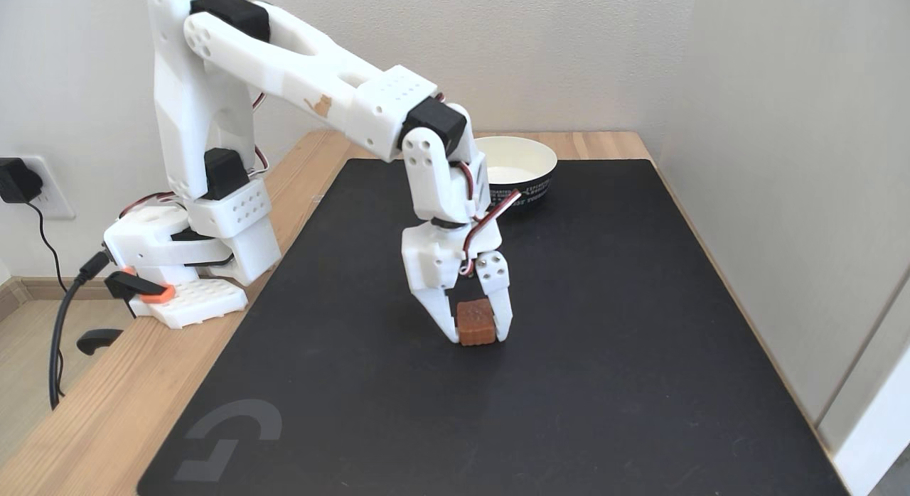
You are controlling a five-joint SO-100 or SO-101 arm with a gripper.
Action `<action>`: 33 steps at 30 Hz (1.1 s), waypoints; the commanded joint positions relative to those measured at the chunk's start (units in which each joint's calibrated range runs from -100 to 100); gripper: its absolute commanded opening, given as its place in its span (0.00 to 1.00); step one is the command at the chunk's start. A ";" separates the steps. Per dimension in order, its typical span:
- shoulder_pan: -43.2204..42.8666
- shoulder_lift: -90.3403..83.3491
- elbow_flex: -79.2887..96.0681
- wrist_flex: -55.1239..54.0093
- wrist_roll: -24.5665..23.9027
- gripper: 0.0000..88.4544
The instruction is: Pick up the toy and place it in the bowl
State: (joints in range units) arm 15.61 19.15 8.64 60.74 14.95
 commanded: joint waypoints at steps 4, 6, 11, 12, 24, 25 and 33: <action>-3.18 -6.77 -7.70 -1.13 -5.40 0.03; -4.86 -11.77 -8.06 -1.22 -6.29 0.03; -13.97 -30.11 -2.92 -3.00 -11.46 0.03; -18.57 -35.45 2.04 -6.64 -12.97 0.03; -49.44 -42.62 36.47 -43.22 -17.51 0.03; -50.36 -42.62 38.00 -45.08 -17.51 0.03; -50.61 -40.78 49.26 -61.25 -19.86 0.03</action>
State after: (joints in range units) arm -34.42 -21.98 56.64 3.76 -4.40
